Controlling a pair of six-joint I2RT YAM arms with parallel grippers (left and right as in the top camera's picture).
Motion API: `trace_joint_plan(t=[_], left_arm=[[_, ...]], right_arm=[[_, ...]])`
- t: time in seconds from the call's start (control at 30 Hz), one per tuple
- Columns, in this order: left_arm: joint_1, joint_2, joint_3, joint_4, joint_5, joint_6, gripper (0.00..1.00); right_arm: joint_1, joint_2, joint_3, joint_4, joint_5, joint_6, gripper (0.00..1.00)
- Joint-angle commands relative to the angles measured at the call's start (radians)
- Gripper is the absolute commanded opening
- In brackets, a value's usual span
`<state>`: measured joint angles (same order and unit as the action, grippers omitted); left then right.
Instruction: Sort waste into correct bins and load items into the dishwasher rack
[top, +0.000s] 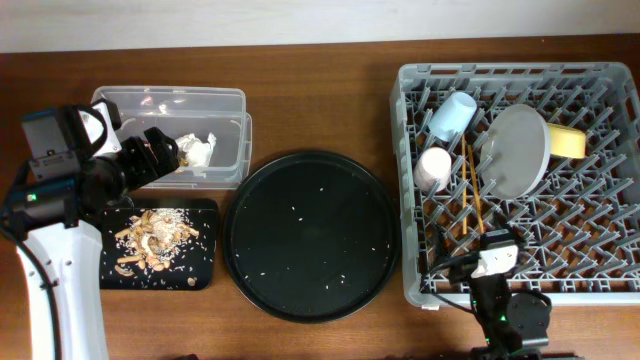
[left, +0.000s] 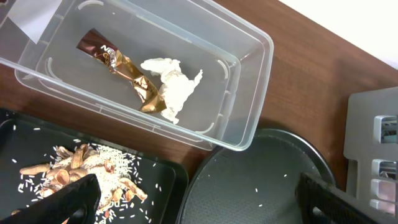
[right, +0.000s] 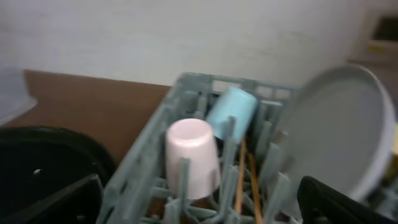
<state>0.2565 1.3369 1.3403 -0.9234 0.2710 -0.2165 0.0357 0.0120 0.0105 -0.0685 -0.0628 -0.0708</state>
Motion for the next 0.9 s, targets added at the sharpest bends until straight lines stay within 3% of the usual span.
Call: trace_joint_plan(t=[0.0, 0.87], left_arm=[[0.003, -0.007, 0.013, 0.002, -0.006, 0.006, 0.99], [0.0, -0.022, 0.011, 0.002, -0.006, 0.006, 0.99]], right_arm=[[-0.089, -0.008, -0.005, -0.011, 0.075, 0.173, 0.98], [-0.096, -0.008, -0.005, -0.011, 0.075, 0.184, 0.98]])
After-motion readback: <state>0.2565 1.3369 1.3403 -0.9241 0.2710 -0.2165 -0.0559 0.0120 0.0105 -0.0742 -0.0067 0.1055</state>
